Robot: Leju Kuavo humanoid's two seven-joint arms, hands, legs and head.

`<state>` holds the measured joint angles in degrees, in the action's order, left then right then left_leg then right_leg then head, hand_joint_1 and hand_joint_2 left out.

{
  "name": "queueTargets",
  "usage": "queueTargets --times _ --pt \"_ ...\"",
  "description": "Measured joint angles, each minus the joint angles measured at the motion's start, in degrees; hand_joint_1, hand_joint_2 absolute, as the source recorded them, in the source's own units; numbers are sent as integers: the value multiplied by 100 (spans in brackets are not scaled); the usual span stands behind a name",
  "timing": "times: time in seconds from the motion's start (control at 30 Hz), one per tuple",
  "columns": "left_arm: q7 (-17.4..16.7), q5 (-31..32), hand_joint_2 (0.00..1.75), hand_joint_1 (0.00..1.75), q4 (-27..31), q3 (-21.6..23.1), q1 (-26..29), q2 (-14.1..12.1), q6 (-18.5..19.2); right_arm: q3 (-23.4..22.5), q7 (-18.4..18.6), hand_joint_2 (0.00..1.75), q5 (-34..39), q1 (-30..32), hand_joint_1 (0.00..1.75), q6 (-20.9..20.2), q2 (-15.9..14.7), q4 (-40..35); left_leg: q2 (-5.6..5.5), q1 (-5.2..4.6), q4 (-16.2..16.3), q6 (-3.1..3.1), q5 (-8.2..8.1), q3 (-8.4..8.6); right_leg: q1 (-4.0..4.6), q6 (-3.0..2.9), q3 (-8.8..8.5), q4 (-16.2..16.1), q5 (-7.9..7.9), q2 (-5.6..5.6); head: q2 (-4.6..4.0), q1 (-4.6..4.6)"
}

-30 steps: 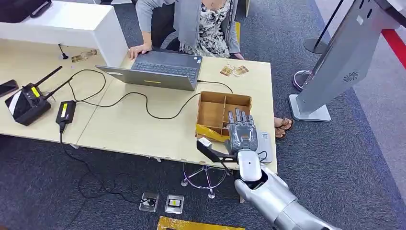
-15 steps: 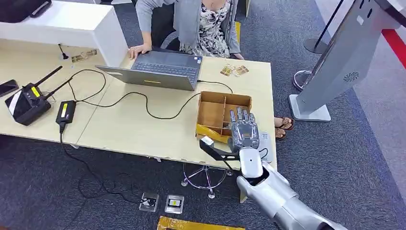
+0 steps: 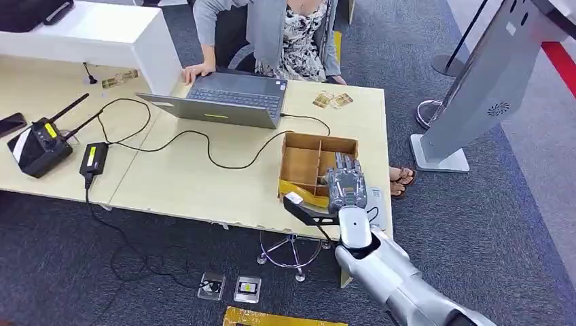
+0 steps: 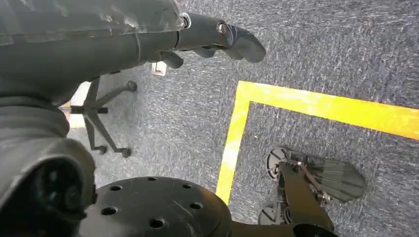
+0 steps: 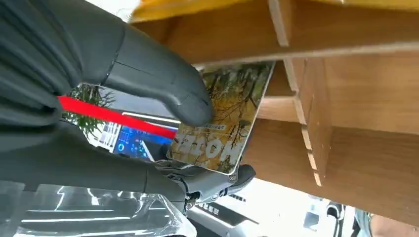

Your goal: Pass the card to the sensor for recognition and then transmit it.

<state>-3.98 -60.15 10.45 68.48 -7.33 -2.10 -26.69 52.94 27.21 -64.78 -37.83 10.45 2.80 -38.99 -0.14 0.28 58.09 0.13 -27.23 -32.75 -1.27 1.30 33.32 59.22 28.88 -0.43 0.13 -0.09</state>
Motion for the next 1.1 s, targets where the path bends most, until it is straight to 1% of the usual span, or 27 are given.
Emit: queueTargets --times 0.4,0.7,1.1 --pt "-70 9 0 0 0 0 -1 2 -96 -57 -252 175 208 -19 175 129 59 114 9 1 0 0 0 11 0 0 -7 0 -1 14 0 2" --pt "-85 37 0 0 0 0 -2 2 -155 -57 -286 175 258 -4 175 188 151 127 23 4 0 -1 -1 15 4 -3 -6 1 -3 26 0 0" --pt "-118 55 0 0 0 0 -1 2 -164 -54 -236 175 321 -14 175 155 164 -59 22 3 0 -1 0 11 4 -5 -6 1 -5 21 0 2"
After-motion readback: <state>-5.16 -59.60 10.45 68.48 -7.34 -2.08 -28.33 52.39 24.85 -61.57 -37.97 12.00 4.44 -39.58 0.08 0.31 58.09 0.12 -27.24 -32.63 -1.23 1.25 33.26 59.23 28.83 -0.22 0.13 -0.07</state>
